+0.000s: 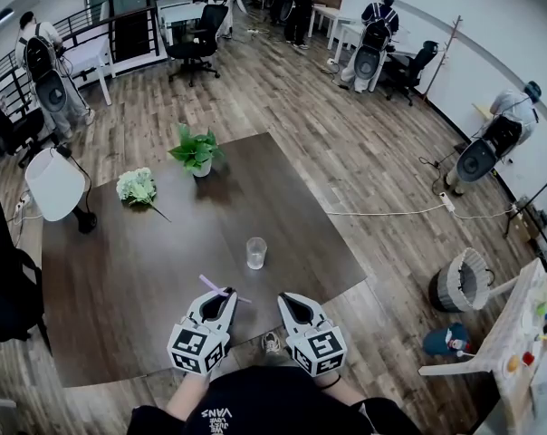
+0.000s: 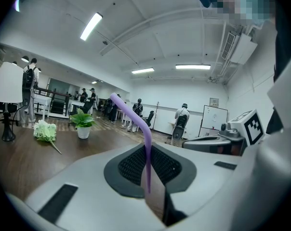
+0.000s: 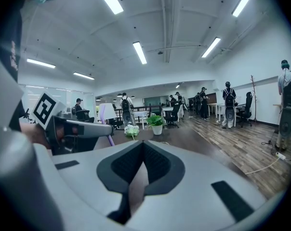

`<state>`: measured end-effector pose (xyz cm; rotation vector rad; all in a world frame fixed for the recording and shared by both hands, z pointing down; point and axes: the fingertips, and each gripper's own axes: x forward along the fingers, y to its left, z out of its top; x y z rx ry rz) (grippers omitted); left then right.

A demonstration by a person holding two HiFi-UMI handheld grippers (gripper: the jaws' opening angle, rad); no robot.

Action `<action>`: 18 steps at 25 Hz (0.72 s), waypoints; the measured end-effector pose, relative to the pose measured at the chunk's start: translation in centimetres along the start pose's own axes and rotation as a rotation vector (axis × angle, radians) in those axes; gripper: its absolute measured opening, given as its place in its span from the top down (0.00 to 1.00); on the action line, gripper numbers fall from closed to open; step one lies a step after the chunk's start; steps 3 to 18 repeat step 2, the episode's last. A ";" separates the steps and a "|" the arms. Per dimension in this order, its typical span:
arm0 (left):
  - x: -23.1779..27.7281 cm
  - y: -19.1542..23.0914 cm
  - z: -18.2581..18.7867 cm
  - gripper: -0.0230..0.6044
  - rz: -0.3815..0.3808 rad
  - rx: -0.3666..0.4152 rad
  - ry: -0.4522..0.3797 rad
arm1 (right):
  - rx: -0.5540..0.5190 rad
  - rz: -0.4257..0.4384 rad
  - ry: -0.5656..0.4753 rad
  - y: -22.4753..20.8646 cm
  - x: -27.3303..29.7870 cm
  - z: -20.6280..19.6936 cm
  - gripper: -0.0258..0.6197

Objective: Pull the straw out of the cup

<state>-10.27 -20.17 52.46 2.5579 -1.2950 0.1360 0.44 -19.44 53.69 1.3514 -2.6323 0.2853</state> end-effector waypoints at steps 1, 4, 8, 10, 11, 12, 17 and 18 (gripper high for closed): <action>0.0 0.0 0.0 0.90 -0.001 0.000 0.000 | 0.000 -0.001 0.000 0.0 0.0 0.0 0.93; 0.0 0.0 0.1 0.90 -0.002 -0.001 0.000 | 0.000 -0.001 0.000 0.0 0.0 0.1 0.93; 0.0 0.0 0.1 0.90 -0.002 -0.001 0.000 | 0.000 -0.001 0.000 0.0 0.0 0.1 0.93; 0.0 0.0 0.1 0.90 -0.002 -0.001 0.000 | 0.000 -0.001 0.000 0.0 0.0 0.1 0.93; 0.0 0.0 0.1 0.90 -0.002 -0.001 0.000 | 0.000 -0.001 0.000 0.0 0.0 0.1 0.93; 0.0 0.0 0.1 0.90 -0.002 -0.001 0.000 | 0.000 -0.001 0.000 0.0 0.0 0.1 0.93; 0.0 0.0 0.1 0.90 -0.002 -0.001 0.000 | 0.000 -0.001 0.000 0.0 0.0 0.1 0.93; 0.0 0.0 0.1 0.90 -0.002 -0.001 0.000 | 0.000 -0.001 0.000 0.0 0.0 0.1 0.93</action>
